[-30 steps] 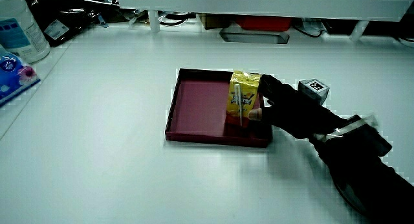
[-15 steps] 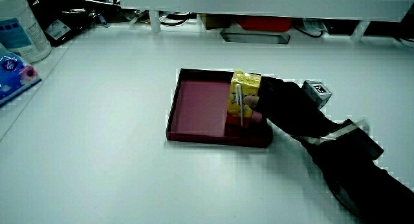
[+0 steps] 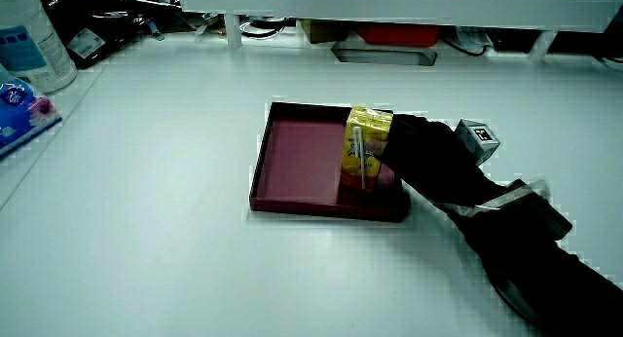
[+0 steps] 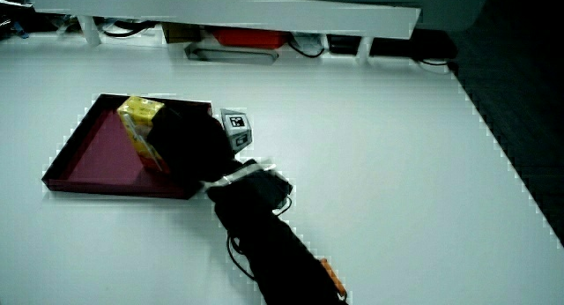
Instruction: Pick ice redtea
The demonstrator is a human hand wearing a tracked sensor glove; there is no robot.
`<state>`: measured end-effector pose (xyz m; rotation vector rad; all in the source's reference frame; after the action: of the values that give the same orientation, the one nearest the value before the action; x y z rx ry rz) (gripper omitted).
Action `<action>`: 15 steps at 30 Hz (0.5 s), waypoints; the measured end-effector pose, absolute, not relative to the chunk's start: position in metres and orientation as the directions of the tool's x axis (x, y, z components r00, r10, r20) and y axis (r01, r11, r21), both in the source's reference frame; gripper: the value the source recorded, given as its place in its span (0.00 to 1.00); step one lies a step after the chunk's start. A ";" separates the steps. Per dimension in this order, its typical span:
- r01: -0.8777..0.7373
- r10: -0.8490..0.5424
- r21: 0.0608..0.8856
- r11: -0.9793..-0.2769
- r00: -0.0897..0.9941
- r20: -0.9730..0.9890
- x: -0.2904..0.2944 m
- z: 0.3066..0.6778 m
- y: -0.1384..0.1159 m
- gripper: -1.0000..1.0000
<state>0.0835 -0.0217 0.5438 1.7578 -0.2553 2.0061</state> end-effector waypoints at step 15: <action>-0.429 0.139 0.062 -0.901 -0.151 0.979 0.100 0.516 -0.024 1.00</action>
<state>0.1001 -0.0238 0.5158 1.7524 -0.3270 2.1077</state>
